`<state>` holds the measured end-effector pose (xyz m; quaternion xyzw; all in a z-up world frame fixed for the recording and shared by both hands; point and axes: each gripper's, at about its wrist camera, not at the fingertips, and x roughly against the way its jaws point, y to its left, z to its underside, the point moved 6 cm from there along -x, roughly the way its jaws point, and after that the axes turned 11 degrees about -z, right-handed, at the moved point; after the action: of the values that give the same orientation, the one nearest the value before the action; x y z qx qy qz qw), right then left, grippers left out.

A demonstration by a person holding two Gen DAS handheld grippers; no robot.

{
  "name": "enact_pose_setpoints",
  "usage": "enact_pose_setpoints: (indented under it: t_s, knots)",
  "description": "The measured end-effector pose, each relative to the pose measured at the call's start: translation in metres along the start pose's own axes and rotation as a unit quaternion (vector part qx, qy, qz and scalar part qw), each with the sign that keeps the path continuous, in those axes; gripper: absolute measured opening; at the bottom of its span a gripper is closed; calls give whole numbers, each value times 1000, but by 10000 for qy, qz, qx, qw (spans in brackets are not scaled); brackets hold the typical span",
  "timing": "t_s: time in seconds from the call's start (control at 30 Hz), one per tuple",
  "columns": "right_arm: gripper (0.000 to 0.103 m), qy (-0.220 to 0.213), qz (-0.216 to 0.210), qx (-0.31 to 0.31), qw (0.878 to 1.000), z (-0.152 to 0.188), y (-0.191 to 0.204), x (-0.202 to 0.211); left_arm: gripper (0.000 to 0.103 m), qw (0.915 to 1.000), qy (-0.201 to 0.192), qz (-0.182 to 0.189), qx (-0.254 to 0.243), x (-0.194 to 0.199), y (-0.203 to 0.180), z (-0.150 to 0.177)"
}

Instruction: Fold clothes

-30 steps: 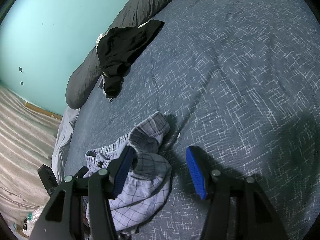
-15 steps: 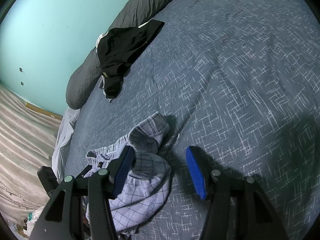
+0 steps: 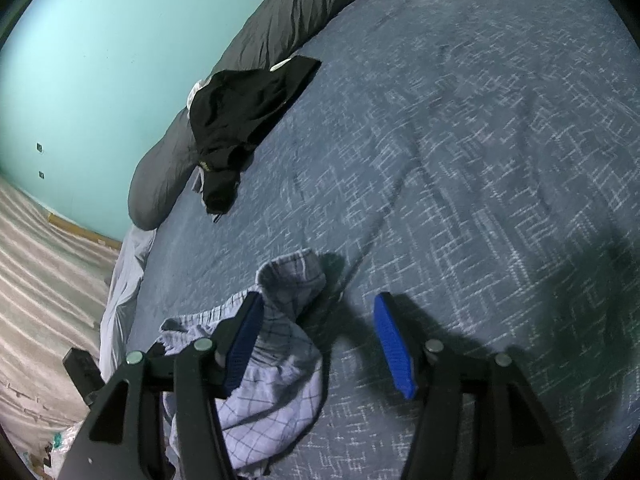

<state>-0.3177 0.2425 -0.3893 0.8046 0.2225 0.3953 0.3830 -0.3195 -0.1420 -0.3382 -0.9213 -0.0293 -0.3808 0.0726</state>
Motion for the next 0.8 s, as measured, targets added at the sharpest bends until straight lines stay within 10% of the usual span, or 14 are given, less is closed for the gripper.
enact_pose_setpoints:
  t_s: [0.53,0.8]
  knots:
    - [58,337,190,655,9971,1,14,-21,3,9994,-40,123,310,2,14,-4]
    - [58,457,-55,615,9970,3,11,-36,41,9990,-54,411,170,-1,1,-8]
